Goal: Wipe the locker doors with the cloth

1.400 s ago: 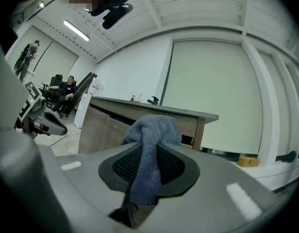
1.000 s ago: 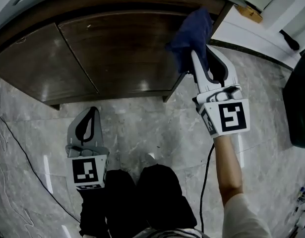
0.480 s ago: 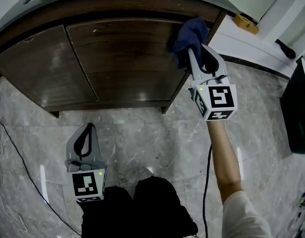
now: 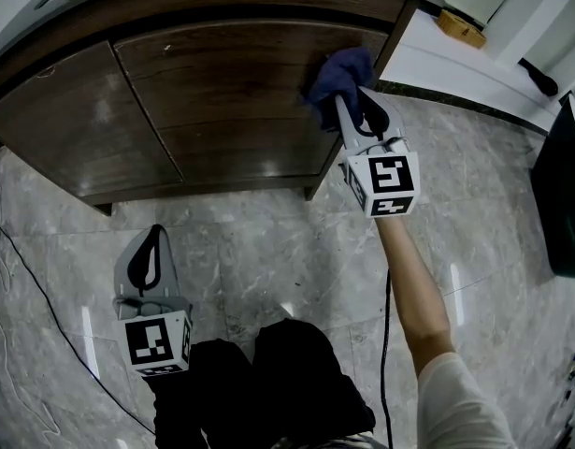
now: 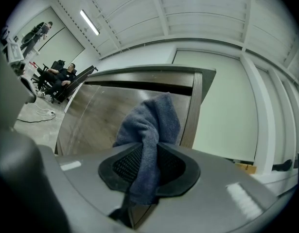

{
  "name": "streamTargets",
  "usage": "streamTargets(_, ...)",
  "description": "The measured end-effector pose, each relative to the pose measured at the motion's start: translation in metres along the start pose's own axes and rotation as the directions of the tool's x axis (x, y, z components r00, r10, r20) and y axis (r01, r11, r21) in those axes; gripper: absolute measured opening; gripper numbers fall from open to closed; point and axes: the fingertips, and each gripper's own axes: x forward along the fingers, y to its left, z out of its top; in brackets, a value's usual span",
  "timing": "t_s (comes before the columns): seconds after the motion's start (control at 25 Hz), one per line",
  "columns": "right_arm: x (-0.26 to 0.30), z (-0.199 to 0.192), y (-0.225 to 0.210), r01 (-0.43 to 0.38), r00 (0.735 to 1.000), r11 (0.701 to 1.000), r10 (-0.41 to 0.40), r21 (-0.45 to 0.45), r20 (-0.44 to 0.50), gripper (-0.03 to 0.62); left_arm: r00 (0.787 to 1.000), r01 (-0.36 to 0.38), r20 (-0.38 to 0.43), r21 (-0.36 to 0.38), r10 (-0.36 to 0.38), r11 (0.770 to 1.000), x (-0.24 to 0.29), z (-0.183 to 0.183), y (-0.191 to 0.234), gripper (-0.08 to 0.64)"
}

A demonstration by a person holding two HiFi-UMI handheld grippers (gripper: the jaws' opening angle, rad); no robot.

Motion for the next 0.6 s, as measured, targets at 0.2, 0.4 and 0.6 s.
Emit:
streamTargets(0.2,-0.001,-0.038,0.019,-0.022,0.999,1.000,0.023,0.021,-0.037,0.086,1.000,-0.007,-0.001,0.004,0.007,1.000,-0.003,-0.006,0.001,0.000)
streamTargets(0.4,-0.002,-0.078,0.043,-0.056,0.993,0.998,0.060,0.041,-0.097,0.086,1.000,-0.011,-0.016,0.001,0.011,1.000,-0.005,-0.003,-0.001,0.000)
streamTargets(0.6,-0.007,-0.117,0.061,-0.083,0.982,0.995,0.092,0.064,-0.167,0.086,1.000,-0.013,-0.022,0.005,0.013,1.000,-0.008,-0.012,-0.003,0.000)
